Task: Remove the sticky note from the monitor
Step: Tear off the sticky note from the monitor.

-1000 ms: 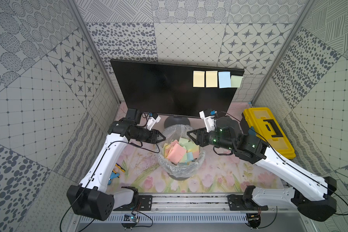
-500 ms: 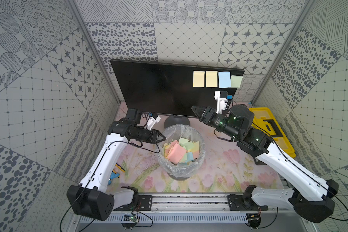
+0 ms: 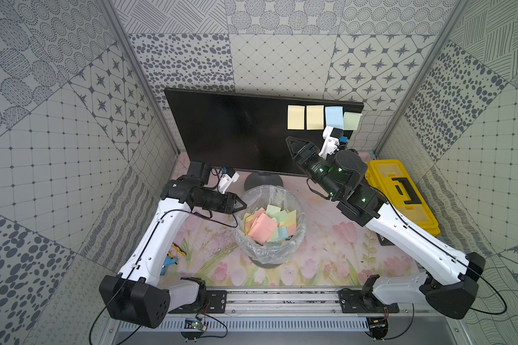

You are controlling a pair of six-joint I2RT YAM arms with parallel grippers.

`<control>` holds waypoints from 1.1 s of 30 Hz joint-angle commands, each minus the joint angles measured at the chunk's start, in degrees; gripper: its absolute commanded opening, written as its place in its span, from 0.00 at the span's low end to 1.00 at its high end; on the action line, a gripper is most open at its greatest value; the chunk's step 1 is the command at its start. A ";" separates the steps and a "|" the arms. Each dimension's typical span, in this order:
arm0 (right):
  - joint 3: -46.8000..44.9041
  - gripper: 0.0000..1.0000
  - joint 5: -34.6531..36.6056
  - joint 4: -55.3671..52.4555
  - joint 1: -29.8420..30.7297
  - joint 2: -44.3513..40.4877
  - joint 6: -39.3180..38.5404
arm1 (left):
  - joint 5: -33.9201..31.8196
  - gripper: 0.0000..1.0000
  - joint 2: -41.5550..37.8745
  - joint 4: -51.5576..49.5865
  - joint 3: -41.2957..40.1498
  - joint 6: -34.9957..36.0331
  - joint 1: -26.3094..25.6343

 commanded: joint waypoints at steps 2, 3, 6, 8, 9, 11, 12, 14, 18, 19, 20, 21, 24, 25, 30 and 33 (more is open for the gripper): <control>3.10 0.46 4.10 5.29 -0.14 1.33 0.37 | 0.38 0.42 0.40 -0.59 0.72 0.61 0.08; 3.02 0.46 4.61 5.77 -0.17 1.47 0.58 | 0.36 0.42 0.46 -0.60 0.71 0.63 0.07; 2.75 0.45 6.33 6.30 -0.31 1.88 1.83 | 0.31 0.42 0.36 -0.61 0.72 0.60 0.01; 2.83 0.45 6.47 6.48 -0.54 2.21 2.32 | 0.38 0.42 0.37 -0.59 0.71 0.58 0.05; 2.84 0.45 6.39 6.58 -0.68 2.37 2.56 | 0.38 0.42 0.33 -0.61 0.70 0.56 -0.04; 2.76 0.45 5.97 7.09 -1.02 2.63 3.07 | 0.38 0.42 0.31 -0.59 0.67 0.60 0.07; 2.71 0.45 5.77 7.13 -1.12 2.70 3.43 | 0.38 0.42 0.39 -0.59 0.78 0.60 0.04; 2.37 0.45 5.57 7.33 -1.27 2.80 4.23 | 0.38 0.42 0.38 -0.59 0.81 0.60 0.07; 1.47 0.45 5.45 7.36 -1.50 2.79 5.77 | 0.38 0.42 0.37 -0.61 0.80 0.60 0.07; 1.22 0.45 5.39 7.64 -1.55 2.80 6.10 | 0.38 0.42 0.38 -0.59 0.78 0.60 0.09; 1.02 0.45 5.32 7.87 -1.59 2.81 6.30 | 0.38 0.42 0.28 -0.66 0.80 0.59 0.02; 0.85 0.45 5.34 7.98 -1.63 2.81 6.49 | 0.38 0.42 0.31 -0.65 0.74 0.55 0.06; 0.76 0.46 5.44 8.45 -1.95 3.00 6.43 | 0.38 0.42 0.30 -0.68 0.73 0.55 0.01; 0.92 0.46 5.27 8.46 -2.28 3.21 6.37 | 0.38 0.42 0.36 -0.68 0.73 0.59 0.06; 1.83 0.46 4.10 8.45 -3.26 4.86 8.04 | 0.38 0.42 0.34 -0.76 0.81 0.55 0.05; 2.25 0.47 3.80 8.56 -3.42 5.58 8.52 | 0.38 0.42 0.36 -0.77 0.81 0.59 0.09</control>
